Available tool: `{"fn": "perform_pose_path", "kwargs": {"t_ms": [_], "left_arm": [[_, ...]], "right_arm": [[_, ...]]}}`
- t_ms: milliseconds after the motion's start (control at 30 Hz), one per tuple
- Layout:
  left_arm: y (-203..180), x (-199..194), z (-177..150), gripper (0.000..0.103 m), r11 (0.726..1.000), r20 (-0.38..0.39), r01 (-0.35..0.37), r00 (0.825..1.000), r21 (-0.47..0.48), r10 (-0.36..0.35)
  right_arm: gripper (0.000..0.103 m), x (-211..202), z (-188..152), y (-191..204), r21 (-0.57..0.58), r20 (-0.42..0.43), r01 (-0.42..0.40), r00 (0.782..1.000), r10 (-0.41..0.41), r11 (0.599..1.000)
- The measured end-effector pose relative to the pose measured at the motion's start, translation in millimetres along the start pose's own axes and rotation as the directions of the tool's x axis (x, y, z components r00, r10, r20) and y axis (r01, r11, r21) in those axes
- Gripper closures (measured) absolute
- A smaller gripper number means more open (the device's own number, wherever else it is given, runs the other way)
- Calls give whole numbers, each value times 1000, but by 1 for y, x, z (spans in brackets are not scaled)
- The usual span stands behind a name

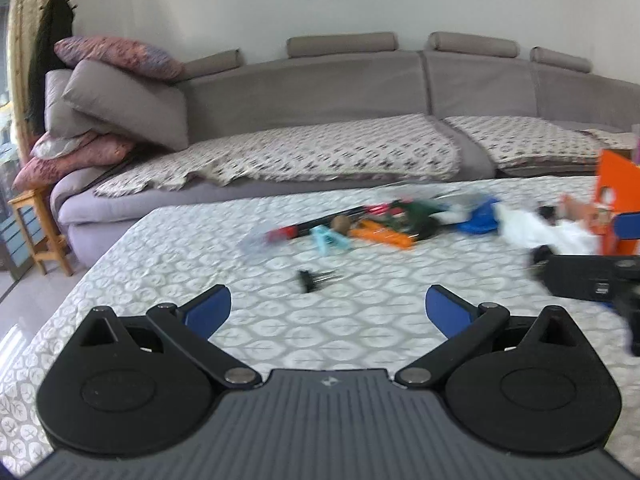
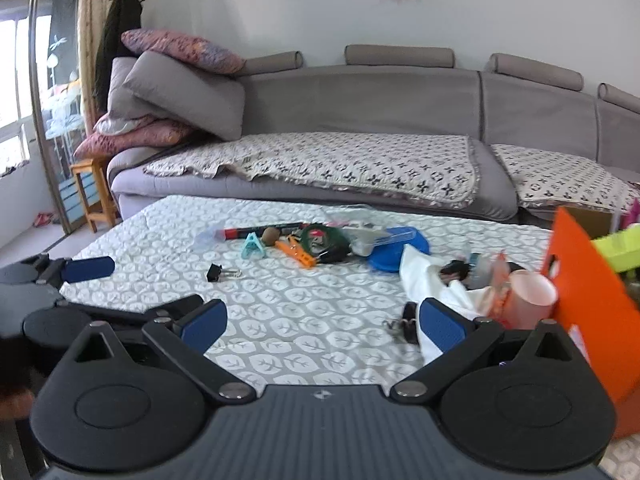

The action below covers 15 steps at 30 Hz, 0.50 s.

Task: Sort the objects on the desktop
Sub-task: 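Move both open grippers back over the table toward the scattered items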

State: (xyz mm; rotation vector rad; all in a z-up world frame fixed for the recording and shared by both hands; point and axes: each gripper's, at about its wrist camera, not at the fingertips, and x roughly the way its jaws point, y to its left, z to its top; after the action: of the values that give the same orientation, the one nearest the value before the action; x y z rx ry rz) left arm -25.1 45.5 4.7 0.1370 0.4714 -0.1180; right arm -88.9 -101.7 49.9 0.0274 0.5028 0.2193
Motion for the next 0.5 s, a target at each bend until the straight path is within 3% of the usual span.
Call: {"fn": "perform_pose_path", "kwargs": {"t_ms": [133,267,333,500], "left_arm": [[12,26,0,0,999,-39,-43,998,-7,42],[21,48,1,0,998,-82,-62,995,-25,60],[23,59,1,4,997,-107,-67,992,-24,64],[24,81,2,6,998,-163,-51,986,-28,46]], "right_arm": [[1,21,1,0,-2,-11,-51,999,51,999],[14,48,6,-5,-16,-42,-88,995,88,996],[29,64,10,-7,-25,-70,-113,991,111,993],[36,94,15,-14,-46,-112,-145,984,139,988]]}}
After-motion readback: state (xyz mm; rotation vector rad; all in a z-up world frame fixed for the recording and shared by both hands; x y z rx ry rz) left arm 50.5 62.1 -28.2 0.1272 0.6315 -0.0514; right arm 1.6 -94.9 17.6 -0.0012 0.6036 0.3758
